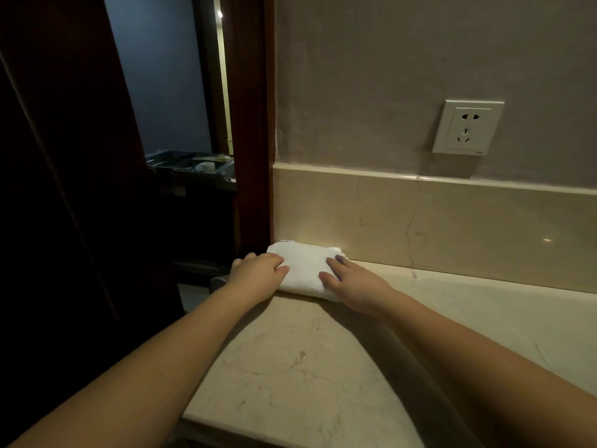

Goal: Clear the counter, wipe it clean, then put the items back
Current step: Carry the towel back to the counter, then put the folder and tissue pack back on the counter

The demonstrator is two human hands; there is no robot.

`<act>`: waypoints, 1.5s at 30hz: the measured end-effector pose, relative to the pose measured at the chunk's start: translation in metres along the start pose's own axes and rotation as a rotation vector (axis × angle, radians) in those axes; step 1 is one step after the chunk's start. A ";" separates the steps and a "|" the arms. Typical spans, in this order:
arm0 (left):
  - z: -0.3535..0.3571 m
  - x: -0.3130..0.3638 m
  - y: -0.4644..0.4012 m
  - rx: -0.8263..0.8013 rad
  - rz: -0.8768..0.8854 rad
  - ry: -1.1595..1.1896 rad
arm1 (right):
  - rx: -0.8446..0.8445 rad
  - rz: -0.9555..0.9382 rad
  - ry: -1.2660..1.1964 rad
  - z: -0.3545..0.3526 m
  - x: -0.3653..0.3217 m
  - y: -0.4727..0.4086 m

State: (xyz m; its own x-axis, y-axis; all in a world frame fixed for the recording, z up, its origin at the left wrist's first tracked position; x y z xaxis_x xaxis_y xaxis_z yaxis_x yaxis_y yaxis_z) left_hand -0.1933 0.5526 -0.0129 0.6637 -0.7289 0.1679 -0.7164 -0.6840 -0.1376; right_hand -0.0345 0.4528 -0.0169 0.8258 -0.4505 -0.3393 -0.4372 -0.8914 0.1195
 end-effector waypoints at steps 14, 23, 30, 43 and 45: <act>-0.005 0.003 -0.005 -0.012 -0.009 0.035 | 0.031 0.004 0.046 -0.007 0.002 -0.005; -0.035 0.076 0.018 0.235 0.009 0.272 | 0.260 0.009 -0.082 -0.053 0.054 0.056; -0.018 0.229 0.066 0.262 0.161 0.526 | 0.317 0.101 -0.099 -0.089 0.182 0.183; 0.063 0.540 0.189 0.144 0.522 0.798 | 0.402 0.466 -0.291 -0.080 0.430 0.466; 0.082 0.575 0.203 0.083 0.570 0.791 | 0.368 0.542 -0.321 -0.067 0.462 0.502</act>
State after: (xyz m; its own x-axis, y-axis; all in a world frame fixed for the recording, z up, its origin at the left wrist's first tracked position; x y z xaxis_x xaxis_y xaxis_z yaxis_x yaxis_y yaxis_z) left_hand 0.0603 -0.0082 -0.0241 -0.1351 -0.7421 0.6565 -0.8475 -0.2567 -0.4645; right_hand 0.1518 -0.2057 -0.0509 0.3391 -0.7368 -0.5850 -0.8931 -0.4474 0.0458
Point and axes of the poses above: each hand's wrist, its own y-axis away from the middle knuckle, its own z-axis out of the palm, x = y × z, the point moved 4 cm from there along -y, towards the middle knuckle, and after that the axes turned 12 degrees about z, right-handed, at the moved point
